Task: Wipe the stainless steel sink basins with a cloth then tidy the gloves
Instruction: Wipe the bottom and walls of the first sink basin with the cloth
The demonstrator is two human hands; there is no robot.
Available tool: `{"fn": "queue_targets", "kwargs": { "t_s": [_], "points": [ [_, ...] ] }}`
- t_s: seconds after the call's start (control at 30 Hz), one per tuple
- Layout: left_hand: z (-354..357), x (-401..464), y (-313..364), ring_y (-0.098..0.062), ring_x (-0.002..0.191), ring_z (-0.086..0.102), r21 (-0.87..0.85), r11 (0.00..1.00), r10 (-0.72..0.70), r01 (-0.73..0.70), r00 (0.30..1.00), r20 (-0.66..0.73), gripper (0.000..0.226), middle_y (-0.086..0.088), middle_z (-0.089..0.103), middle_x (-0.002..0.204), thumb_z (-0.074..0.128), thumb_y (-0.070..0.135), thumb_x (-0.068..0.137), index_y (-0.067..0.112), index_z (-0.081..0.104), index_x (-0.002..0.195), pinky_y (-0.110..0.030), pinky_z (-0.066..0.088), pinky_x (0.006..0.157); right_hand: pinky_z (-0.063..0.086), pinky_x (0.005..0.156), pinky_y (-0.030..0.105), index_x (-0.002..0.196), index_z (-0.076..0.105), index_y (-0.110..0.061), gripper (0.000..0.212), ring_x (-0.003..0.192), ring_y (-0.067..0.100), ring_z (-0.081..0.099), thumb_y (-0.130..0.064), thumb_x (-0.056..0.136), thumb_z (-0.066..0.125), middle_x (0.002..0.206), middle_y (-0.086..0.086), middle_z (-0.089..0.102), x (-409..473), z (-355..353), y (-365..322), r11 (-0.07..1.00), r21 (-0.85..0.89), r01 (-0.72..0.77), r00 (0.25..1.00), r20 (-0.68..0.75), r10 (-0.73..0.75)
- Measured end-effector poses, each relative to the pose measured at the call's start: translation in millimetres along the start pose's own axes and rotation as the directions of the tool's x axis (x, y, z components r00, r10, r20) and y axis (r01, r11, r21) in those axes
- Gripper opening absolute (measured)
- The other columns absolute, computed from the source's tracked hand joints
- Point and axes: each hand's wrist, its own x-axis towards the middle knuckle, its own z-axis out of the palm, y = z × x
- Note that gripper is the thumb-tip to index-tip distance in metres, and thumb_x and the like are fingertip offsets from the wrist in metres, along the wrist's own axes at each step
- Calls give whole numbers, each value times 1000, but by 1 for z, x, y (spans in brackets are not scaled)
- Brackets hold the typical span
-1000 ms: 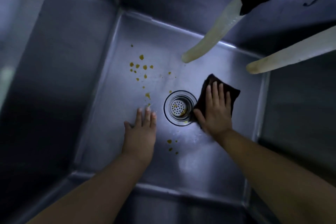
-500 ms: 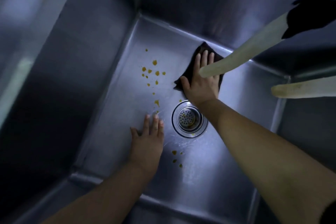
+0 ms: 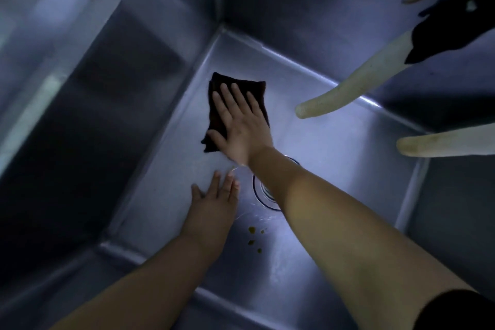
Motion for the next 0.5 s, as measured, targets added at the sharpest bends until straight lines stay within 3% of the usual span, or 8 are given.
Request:
{"fn": "queue_targets", "kwargs": {
  "t_s": [0.23,0.37,0.43,0.5],
  "points": [
    [0,-2,-2,-36,143,-13,-65,998,4,-5,1000,-15,88,-13,-25,154,51,16,91,5,-16,147,-61,18,110,18,116,50,144,34,-11,72,142,32,24,-47,84,52,152,14,32,-57,-13,102,939,114,-323,936,-107,335],
    [-2,-2,-4,-35,144,-13,-105,994,14,-15,1000,-4,86,-12,-23,155,51,16,92,7,-14,147,-61,17,110,17,115,48,144,35,-9,69,141,33,25,-47,86,36,151,16,32,-106,-15,154,861,71,-504,852,-123,509],
    [-3,-2,-4,-36,144,-13,-114,993,20,-22,1000,-16,84,-13,-22,156,49,17,93,6,-13,148,-62,18,109,16,114,48,145,32,-6,71,140,39,25,-44,86,32,152,20,29,-130,-13,172,806,65,-588,793,-151,591],
    [-3,-2,-4,-37,143,-12,-124,992,29,-32,999,-23,77,-14,-22,155,44,15,96,5,-12,148,-64,17,109,16,114,51,145,30,-3,74,138,42,24,-46,85,28,151,24,28,-145,-10,177,677,59,-734,663,-153,733]
  ]
}}
